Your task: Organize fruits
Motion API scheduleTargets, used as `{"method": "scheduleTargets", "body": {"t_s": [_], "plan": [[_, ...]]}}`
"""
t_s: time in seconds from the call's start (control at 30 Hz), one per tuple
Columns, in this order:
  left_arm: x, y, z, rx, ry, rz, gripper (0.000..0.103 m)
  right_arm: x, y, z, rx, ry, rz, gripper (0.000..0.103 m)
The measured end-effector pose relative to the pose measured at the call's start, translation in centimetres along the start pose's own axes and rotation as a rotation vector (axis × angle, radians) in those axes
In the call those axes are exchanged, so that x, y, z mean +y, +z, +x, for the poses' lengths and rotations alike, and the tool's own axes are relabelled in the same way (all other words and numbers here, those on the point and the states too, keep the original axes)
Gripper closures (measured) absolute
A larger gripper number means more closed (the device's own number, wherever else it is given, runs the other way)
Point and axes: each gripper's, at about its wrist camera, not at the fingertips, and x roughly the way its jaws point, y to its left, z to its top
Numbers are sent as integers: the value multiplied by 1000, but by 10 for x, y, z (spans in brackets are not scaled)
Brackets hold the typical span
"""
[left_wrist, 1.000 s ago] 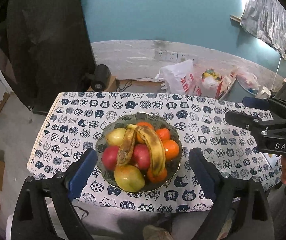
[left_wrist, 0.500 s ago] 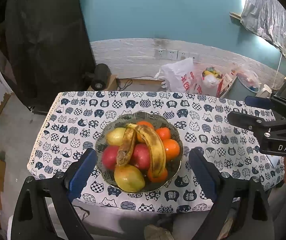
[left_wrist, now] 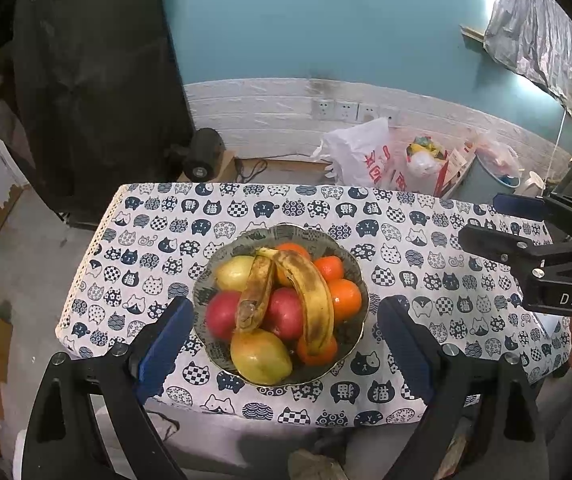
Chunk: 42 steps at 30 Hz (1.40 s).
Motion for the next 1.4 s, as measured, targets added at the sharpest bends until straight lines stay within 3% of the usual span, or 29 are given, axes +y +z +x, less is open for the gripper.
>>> {"method": "scheduleTargets", "body": {"t_s": [1.4], "plan": [[0,-4,3,27,4,-17,9,0,0,-1,1,0,-3,24]]}}
